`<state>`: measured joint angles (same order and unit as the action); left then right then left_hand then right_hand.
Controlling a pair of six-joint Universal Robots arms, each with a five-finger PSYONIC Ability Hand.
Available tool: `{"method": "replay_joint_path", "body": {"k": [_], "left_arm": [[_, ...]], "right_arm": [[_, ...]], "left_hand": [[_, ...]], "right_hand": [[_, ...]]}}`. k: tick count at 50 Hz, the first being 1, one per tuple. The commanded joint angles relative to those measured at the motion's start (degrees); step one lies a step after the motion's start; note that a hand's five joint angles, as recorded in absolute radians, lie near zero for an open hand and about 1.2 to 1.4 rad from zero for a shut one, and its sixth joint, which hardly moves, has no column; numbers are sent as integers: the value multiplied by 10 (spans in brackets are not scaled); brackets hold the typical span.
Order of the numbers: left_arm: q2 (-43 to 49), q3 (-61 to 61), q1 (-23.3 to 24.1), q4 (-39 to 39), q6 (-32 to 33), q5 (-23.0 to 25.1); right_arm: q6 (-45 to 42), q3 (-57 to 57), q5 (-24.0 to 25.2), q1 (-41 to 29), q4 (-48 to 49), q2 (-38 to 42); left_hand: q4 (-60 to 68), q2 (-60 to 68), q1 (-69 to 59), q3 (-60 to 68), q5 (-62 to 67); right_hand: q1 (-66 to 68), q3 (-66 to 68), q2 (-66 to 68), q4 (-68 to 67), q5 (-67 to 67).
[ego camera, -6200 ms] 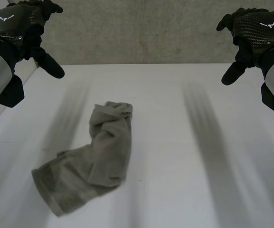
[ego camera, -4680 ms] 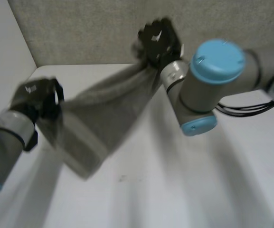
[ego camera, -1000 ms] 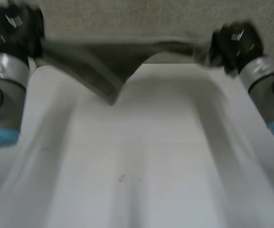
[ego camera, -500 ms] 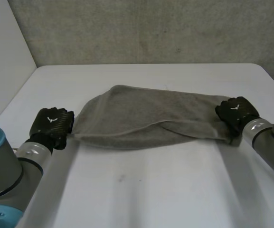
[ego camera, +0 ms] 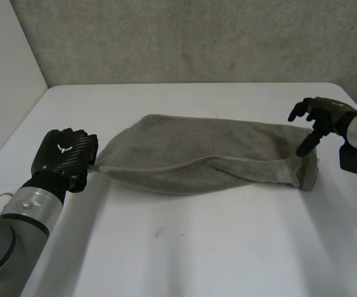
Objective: Fold the towel.
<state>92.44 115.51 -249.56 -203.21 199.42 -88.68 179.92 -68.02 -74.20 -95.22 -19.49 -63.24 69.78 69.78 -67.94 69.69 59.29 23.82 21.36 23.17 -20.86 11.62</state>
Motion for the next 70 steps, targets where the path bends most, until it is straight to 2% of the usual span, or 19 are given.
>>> {"method": "replay_joint_path", "body": {"k": [1,4,9,17,24,32,34,40,42,43,44,51,56,59,62,64,70], "left_arm": [[1,-1,-2,-3,0,0],[2,-4,-3,-4,0,0],[3,-10,-8,-5,-1,1],[7,-17,-10,-5,-1,9],[10,-17,-20,-5,-1,24],[11,-16,-24,-6,-1,24],[11,-17,-24,-6,-1,24],[10,-17,-23,-5,-1,24],[8,-18,-23,-5,0,24],[8,-18,-23,-5,0,24],[7,-18,-23,-5,0,24],[0,-28,-34,-3,2,24],[-37,-63,-51,4,1,23],[-75,-93,-63,21,-1,23],[-112,-136,-81,59,-3,23],[-139,-188,-95,104,-5,23],[-148,-294,-97,191,-5,23]], "right_arm": [[21,109,2,-12,-56,94],[21,149,-11,-20,-70,136],[4,193,-70,-25,-74,195],[-78,192,-97,-29,-101,219],[-107,163,-110,-30,-107,212],[-145,113,-113,-28,-106,181],[-144,99,-112,-27,-101,167],[-142,83,-111,-25,-86,141],[-143,66,-110,-24,-65,117],[-143,66,-110,-24,-65,117],[-145,57,-108,-23,-57,105],[-163,40,-105,-22,-39,47],[-203,31,-90,-22,-25,-45],[-206,30,-83,-22,-19,-73],[-206,42,-71,-22,-6,-167],[-206,53,-68,-22,-6,-200],[-207,100,-52,-21,-3,-282]], "left_hand": [[102,102,-121,103,107],[102,102,-121,103,107],[102,102,-121,103,107],[102,102,-121,103,107],[102,102,-121,103,107],[102,102,-121,103,107],[102,102,-121,103,107],[102,102,-121,103,107],[102,102,-121,103,107],[102,102,-121,103,107],[102,102,-121,103,107],[102,102,-121,103,107],[102,102,-121,103,107],[102,102,-121,103,107],[102,102,-121,103,107],[102,102,-121,103,107],[102,102,-121,103,107]], "right_hand": [[-13,12,-6,-17,9],[-10,15,-3,-20,12],[-8,17,-1,-22,14],[-26,-2,-20,-3,-4],[-10,15,-3,-20,12],[125,150,132,-155,147],[217,242,224,-247,239],[357,382,364,-387,379],[474,499,481,-504,496],[475,500,481,-505,497],[560,585,566,-589,582],[562,586,568,-591,584],[562,586,568,-591,584],[562,586,568,-591,584],[562,586,568,-591,584],[562,586,568,-591,584],[562,586,568,-591,584]]}}
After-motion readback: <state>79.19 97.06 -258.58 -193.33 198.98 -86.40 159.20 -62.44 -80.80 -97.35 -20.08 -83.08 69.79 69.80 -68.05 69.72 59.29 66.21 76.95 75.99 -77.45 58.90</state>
